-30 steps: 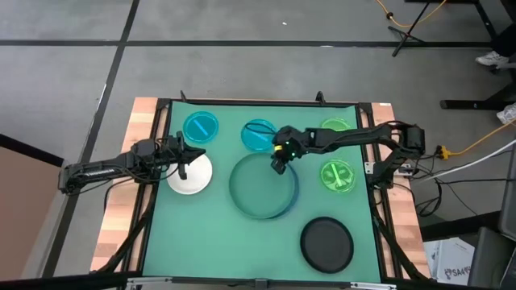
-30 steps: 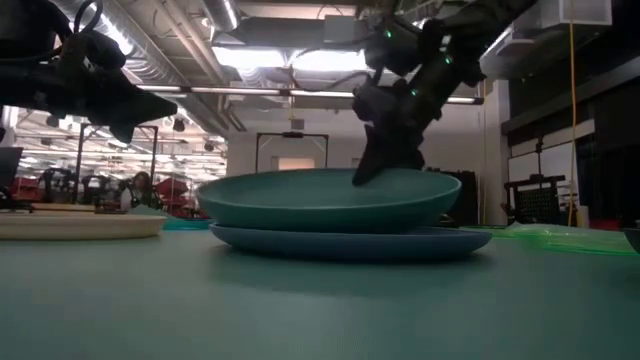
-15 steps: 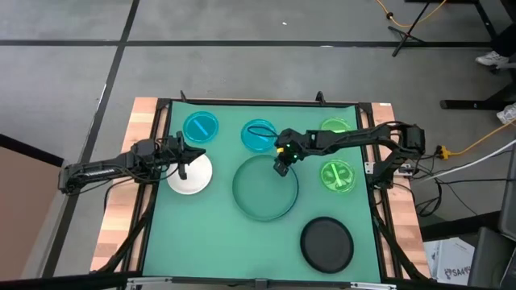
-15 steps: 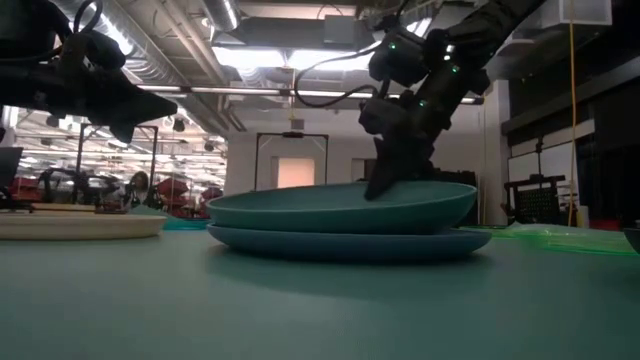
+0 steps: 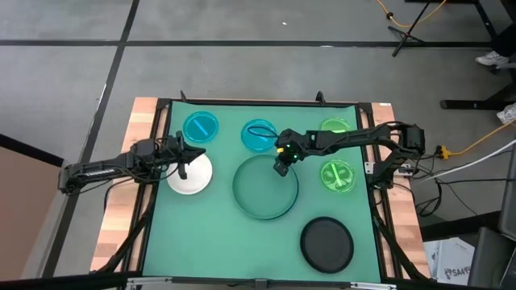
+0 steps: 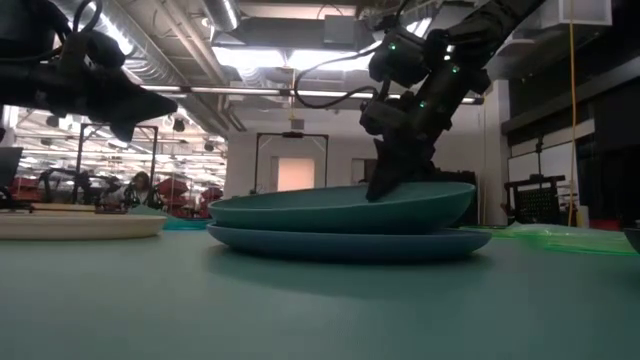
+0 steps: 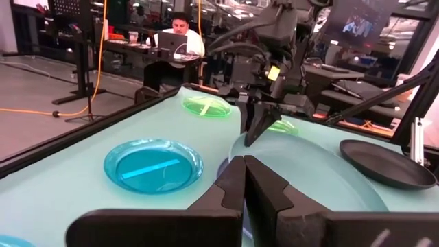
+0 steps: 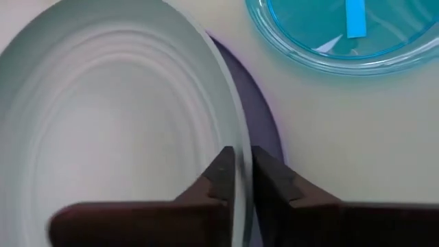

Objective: Stack plastic plates
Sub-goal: Stack the green plate on top of the blue plate, then stack the black plate on top of the green plate

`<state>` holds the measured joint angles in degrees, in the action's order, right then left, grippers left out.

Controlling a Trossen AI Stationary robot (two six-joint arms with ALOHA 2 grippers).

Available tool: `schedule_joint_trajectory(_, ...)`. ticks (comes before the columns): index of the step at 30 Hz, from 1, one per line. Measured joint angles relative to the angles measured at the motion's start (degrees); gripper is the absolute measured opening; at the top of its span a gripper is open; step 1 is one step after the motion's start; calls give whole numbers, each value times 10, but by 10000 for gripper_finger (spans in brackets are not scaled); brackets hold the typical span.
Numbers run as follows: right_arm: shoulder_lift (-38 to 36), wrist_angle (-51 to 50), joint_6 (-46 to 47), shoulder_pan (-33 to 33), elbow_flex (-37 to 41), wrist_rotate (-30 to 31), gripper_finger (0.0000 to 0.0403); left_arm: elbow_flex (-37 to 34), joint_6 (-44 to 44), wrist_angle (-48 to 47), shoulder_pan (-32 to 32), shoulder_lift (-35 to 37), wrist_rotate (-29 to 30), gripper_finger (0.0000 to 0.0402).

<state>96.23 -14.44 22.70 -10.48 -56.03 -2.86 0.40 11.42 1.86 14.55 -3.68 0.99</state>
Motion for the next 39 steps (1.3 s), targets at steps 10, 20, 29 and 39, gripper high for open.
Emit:
schedule_joint_trajectory(10,-42,-53,-24,9,0,9,120,0,0,8,0,0,0,0)
schedule_joint_trajectory(20,-134,-138,-21,117,-1,39,122,0,2,12,0,0,-6,0)
schedule_joint_trajectory(29,-152,-221,74,226,-1,96,122,0,2,12,0,0,-2,0)
schedule_joint_trajectory(39,-262,-137,232,307,146,128,122,0,0,12,0,0,0,0)
